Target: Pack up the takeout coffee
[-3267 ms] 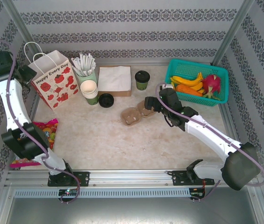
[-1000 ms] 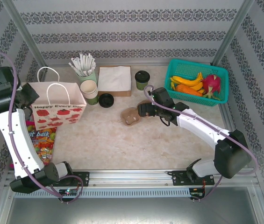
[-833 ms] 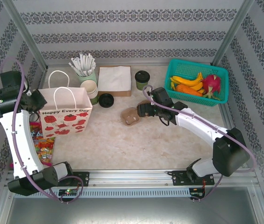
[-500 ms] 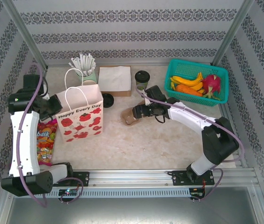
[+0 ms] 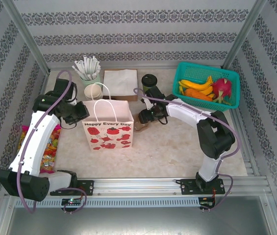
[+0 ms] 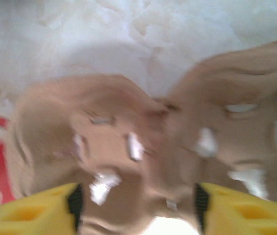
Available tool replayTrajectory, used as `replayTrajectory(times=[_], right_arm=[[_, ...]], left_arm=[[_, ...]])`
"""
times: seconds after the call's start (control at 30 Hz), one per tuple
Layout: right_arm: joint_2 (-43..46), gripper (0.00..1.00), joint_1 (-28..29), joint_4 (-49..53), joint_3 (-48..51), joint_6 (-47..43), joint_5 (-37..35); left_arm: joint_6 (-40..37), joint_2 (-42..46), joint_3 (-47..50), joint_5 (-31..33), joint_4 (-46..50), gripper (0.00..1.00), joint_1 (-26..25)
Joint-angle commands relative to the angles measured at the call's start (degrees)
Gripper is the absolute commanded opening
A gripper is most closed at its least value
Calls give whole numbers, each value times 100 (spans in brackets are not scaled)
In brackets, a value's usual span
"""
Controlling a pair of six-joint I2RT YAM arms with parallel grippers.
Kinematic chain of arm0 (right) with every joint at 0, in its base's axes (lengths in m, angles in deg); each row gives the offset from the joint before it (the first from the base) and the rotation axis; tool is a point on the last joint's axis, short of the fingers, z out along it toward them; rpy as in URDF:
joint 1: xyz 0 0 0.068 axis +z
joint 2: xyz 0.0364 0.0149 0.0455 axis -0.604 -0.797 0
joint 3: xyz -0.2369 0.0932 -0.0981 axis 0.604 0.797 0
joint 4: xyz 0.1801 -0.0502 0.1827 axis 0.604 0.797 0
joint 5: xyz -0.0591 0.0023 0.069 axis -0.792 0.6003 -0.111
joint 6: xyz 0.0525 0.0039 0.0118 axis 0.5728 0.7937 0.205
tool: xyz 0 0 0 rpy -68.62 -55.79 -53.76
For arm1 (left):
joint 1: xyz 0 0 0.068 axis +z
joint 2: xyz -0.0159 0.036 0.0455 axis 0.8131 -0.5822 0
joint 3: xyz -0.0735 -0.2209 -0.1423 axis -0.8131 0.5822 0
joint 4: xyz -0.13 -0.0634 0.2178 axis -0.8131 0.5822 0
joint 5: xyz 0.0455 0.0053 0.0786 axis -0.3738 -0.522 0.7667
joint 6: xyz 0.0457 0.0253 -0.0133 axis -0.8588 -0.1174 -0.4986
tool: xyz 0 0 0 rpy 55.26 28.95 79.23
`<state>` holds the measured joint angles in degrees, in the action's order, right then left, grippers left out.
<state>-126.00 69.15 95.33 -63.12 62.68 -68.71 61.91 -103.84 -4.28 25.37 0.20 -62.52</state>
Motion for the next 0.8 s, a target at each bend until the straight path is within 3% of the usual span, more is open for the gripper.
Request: replayTrajectory(times=[0.0,0.1,0.23,0.43,0.5,0.67,0.77], right_arm=[[-267,46,-52,312,-270,-268,-209],[-460,55,-26,353,-438,-309,-295],[-630,61,-10,531,-609,-278,-917],[-200,65,-17,668,-546,-662,-108],[-68,66,-80,716,-524,-763,-57],[-50,71,-610,993,-555,-1332,1],[-183,73,-813,1207,-688,-1899,50]], left_arm=[[-44,-7,-14,-97,-245,35,-110],[-363,70,-50,-85,-210,53,-106],[-535,385,55,153,-309,78,-78],[-679,934,157,-131,-800,96,150],[-538,1093,174,370,-862,100,209],[235,1440,310,2421,-548,100,450],[334,1523,519,2971,-527,100,567]])
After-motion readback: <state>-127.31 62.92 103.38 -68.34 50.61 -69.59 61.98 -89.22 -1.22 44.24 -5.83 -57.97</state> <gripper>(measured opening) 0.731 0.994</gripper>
